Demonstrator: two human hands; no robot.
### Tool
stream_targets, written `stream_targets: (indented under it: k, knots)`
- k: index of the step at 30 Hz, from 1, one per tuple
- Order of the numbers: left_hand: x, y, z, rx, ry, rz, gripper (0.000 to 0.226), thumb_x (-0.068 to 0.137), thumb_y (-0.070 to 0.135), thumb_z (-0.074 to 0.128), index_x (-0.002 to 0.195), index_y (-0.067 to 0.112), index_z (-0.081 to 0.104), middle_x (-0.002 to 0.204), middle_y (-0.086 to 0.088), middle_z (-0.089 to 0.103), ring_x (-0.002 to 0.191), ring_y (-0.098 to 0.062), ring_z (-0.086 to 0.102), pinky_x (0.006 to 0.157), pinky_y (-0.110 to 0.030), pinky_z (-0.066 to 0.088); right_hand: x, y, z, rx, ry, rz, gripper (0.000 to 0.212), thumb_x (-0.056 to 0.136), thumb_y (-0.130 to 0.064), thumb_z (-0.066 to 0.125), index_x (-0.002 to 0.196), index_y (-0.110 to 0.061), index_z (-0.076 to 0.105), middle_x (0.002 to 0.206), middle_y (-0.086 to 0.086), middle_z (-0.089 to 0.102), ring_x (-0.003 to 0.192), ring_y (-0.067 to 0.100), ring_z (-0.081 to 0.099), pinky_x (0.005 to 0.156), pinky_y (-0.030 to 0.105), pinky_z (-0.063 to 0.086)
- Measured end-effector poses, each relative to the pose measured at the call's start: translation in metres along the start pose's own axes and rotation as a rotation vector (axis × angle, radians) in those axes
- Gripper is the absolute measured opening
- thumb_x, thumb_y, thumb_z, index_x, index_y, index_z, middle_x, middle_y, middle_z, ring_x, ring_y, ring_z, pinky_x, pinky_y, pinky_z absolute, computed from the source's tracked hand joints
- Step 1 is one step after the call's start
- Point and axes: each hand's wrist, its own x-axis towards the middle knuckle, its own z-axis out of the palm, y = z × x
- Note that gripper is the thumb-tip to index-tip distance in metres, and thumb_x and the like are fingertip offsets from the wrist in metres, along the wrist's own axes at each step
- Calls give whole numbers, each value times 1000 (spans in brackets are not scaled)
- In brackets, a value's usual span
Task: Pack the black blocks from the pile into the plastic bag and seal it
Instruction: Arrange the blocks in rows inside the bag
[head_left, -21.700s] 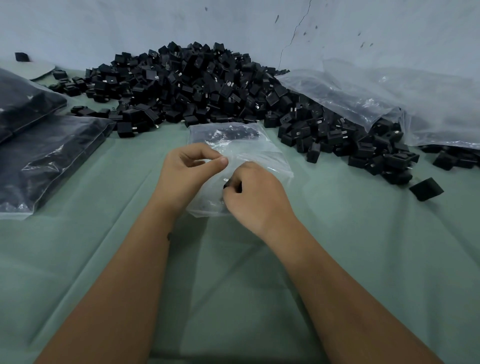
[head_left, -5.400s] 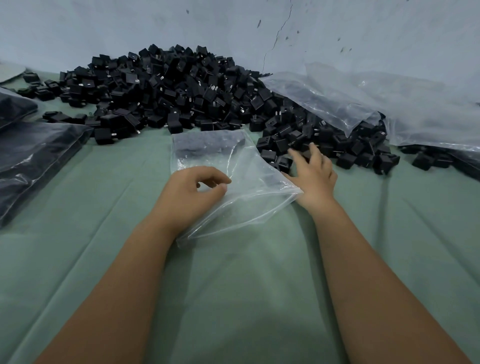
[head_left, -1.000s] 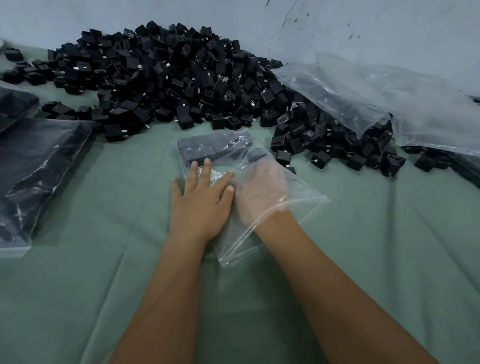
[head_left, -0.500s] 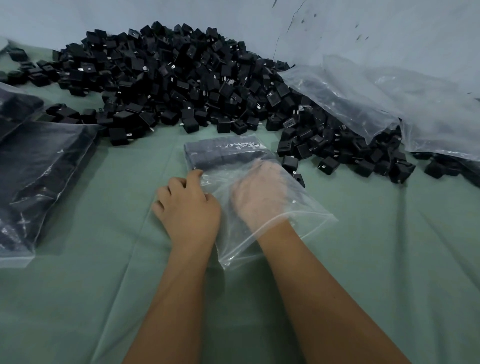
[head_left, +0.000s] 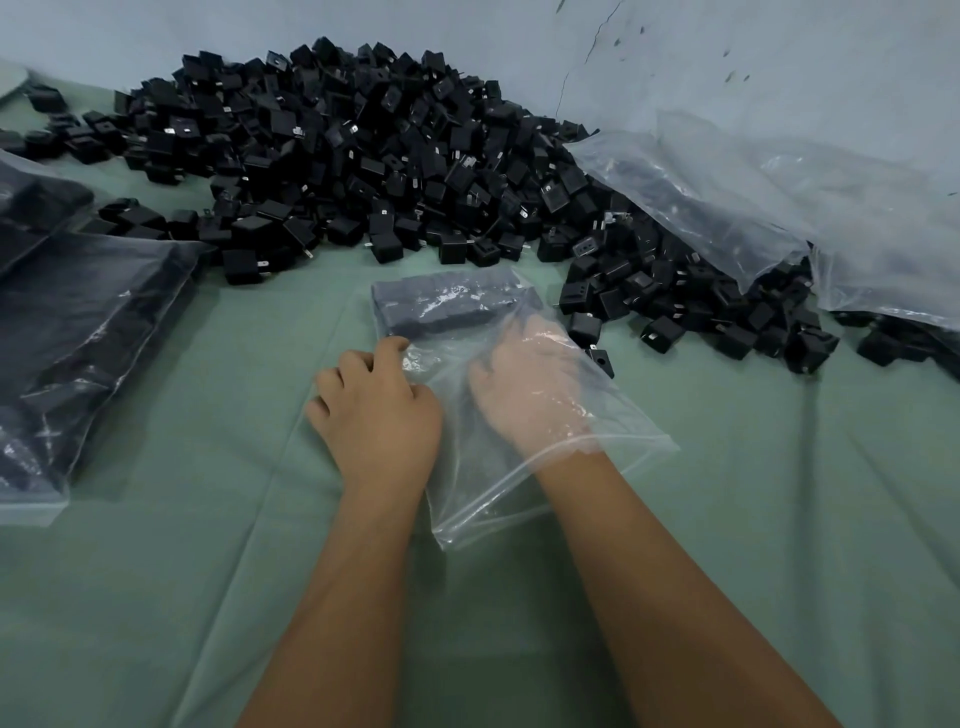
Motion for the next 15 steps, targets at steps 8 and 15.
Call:
stream_targets:
  k: [8,15]
  knots:
    - [1,0,0,-8,0,1,50,87,16,51,136,29,48,124,-6,49,117,-29,36,97,-39,23,12,3,18,58,10,-22,51,95,-36,45,140,-14,39,133,20,48,121,37,46,100,48,40]
    - [1,0,1,-18,8,7,49,87,16,51,134,28,49,122,-6,50,117,-30,37,97,-39,23,2,8,13,-69,14,-86,54,99,-43,31,146,-17,28,136,24,38,108,33,54,91,49,48]
